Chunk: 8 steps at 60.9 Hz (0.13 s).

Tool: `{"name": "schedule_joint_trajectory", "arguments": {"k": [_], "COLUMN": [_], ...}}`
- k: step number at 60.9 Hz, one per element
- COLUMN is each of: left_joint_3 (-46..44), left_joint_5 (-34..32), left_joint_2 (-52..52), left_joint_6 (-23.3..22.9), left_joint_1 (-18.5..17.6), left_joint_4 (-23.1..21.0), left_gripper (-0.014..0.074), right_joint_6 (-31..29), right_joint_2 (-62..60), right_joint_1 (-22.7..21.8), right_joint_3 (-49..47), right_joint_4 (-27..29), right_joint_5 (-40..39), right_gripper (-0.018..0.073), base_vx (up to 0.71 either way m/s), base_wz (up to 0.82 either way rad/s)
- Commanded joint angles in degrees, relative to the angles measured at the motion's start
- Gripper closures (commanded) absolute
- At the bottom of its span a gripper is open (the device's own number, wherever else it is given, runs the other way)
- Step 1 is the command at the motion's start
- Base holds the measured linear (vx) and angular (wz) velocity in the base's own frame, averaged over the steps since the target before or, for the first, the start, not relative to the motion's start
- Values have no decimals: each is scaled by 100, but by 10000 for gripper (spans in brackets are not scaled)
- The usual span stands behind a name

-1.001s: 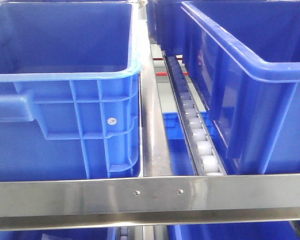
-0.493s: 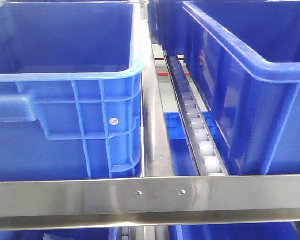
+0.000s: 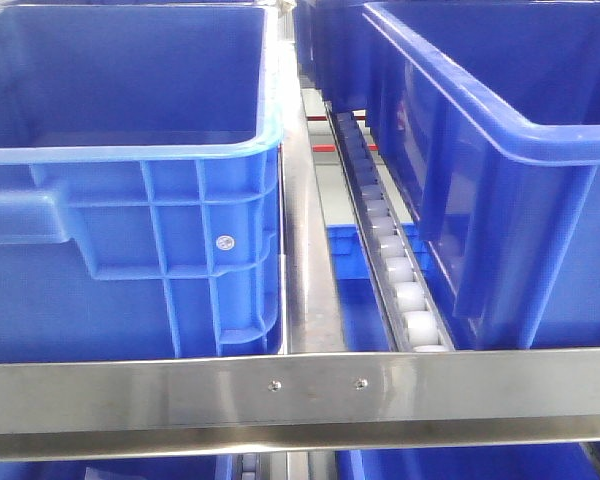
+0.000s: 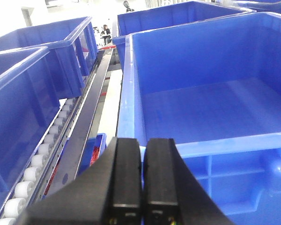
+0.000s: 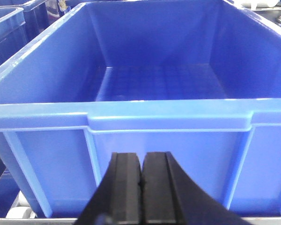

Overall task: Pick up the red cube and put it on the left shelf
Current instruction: 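Raise the open right gripper out of the blue bin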

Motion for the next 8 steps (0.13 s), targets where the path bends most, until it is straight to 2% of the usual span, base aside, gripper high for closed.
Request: {"name": "schedule_joint_trajectory", "arguments": {"k": [1,8], "left_joint_3": [126,126], "left_joint_5": [-515,-515], "left_joint_2": [47,47], "left_joint_6": [3,3], "left_joint_1": [-31,-31], "left_joint_4": [-27,-27], "left_gripper": [491,491], "right_joint_6": [-56,-56], "right_joint_2": [-111,-111], "right_joint_1": [-16,-16], "right_joint_3": [-142,-142], "right_joint_4": [-74,-74], "right_joint_5": [-543,-543], "right_gripper": [501,501], "base_vx": [0,0], "base_wz": [0,0]}}
